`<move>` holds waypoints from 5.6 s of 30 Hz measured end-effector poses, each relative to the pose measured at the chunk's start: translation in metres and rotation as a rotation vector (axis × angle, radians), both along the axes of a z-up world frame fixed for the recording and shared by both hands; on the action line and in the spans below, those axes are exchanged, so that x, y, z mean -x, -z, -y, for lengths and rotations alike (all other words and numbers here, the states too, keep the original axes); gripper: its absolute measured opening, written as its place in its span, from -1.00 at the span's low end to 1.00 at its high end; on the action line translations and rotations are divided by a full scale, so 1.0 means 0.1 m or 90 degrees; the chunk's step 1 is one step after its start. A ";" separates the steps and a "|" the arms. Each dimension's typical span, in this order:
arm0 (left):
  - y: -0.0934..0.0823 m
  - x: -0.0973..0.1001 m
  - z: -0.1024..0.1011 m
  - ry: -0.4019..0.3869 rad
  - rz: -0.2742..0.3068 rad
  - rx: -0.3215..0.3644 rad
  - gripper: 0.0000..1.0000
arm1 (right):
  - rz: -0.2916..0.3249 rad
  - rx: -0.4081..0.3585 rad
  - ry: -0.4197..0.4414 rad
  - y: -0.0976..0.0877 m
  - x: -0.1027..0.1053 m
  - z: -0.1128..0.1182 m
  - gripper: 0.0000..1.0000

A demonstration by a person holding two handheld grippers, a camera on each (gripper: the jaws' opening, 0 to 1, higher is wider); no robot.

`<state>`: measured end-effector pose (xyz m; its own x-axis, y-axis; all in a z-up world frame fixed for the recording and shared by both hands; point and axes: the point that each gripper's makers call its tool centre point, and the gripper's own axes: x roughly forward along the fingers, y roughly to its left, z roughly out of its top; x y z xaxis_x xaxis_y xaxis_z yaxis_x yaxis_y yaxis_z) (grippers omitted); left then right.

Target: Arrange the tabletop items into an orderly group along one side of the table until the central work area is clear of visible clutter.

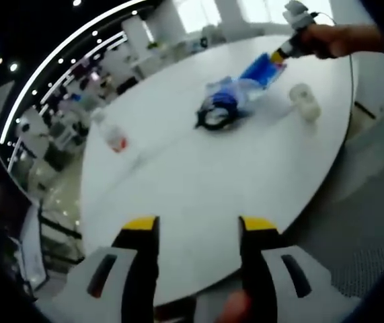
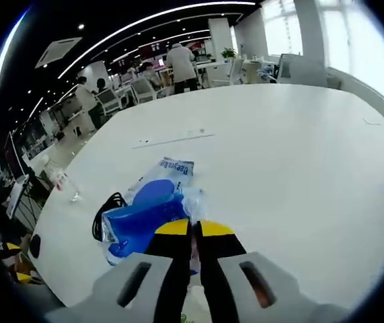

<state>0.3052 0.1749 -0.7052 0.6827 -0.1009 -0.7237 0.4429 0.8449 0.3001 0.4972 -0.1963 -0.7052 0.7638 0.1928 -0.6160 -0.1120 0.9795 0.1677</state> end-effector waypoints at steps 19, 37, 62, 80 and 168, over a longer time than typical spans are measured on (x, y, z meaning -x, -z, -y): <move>0.02 0.02 0.00 -0.004 -0.008 0.004 -0.13 | 0.034 -0.025 0.106 0.10 0.01 0.70 -0.94; 0.07 0.03 0.00 -0.005 -0.024 0.004 -0.13 | 0.057 -0.047 0.104 0.44 0.03 1.08 -0.28; 0.02 0.03 0.06 0.012 -0.011 0.017 -0.14 | 0.086 -0.075 0.059 0.22 0.60 1.10 -0.05; 0.01 0.06 0.08 0.018 -0.004 0.022 -0.14 | 0.066 -0.076 -0.030 0.25 0.93 0.77 -0.07; -0.03 0.02 0.08 0.001 0.000 0.053 -0.16 | 0.056 0.094 -0.438 0.44 1.08 -1.03 0.06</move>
<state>0.3035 0.1667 -0.7019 0.6826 -0.1621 -0.7126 0.4444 0.8662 0.2286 0.3894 -0.0934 -0.7491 0.5463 0.5686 -0.6150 -0.7206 0.6933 0.0009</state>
